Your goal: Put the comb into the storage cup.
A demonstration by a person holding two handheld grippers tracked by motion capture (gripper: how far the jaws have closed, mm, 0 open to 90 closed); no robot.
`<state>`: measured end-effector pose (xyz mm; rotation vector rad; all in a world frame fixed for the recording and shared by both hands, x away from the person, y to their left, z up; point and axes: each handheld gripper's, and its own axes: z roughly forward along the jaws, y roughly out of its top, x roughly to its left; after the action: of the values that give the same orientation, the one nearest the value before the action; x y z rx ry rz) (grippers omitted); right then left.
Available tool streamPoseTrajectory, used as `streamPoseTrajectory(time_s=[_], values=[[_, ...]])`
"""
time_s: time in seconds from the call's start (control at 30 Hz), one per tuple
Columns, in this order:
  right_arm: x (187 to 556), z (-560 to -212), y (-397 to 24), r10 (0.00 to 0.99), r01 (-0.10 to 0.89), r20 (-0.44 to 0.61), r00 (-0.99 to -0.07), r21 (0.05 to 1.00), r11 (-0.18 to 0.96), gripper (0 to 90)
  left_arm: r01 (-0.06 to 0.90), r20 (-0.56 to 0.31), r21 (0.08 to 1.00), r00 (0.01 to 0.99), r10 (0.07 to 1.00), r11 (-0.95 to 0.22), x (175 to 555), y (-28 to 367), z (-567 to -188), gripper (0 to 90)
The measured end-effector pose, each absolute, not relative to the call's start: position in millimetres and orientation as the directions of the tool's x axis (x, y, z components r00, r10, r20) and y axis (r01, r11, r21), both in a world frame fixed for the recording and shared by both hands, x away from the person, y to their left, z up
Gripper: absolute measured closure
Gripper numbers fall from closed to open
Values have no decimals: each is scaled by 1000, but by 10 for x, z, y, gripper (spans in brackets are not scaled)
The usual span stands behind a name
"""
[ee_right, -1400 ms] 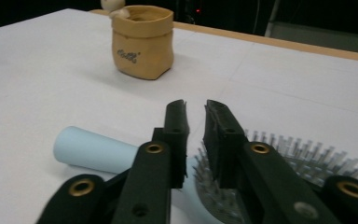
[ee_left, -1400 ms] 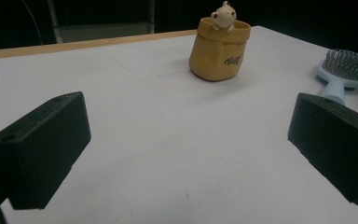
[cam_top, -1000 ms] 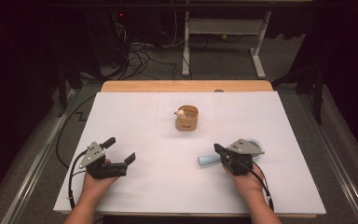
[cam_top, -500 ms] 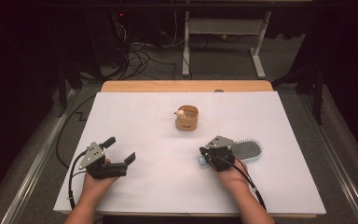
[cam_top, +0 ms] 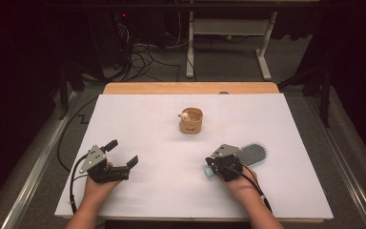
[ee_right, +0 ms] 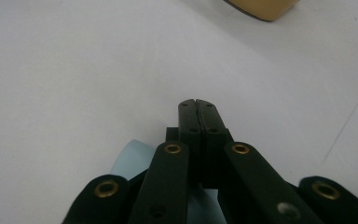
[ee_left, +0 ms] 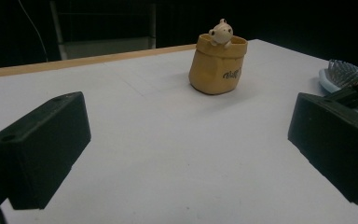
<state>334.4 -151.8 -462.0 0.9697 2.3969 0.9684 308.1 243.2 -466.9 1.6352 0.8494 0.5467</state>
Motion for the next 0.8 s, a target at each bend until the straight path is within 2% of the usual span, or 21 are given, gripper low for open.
streamPoseTrajectory(time_s=[0.2,0.8], values=[[3222,-4588,-1633,680,446,-67,-730,707,549,900,242,-87,966,634,769,-90,3075,2423,-4671,0],[2906,-4561,-2046,656,453,-56,-753,679,577,900,250,-96,964,629,771,-84,3084,2424,-4686,0]])
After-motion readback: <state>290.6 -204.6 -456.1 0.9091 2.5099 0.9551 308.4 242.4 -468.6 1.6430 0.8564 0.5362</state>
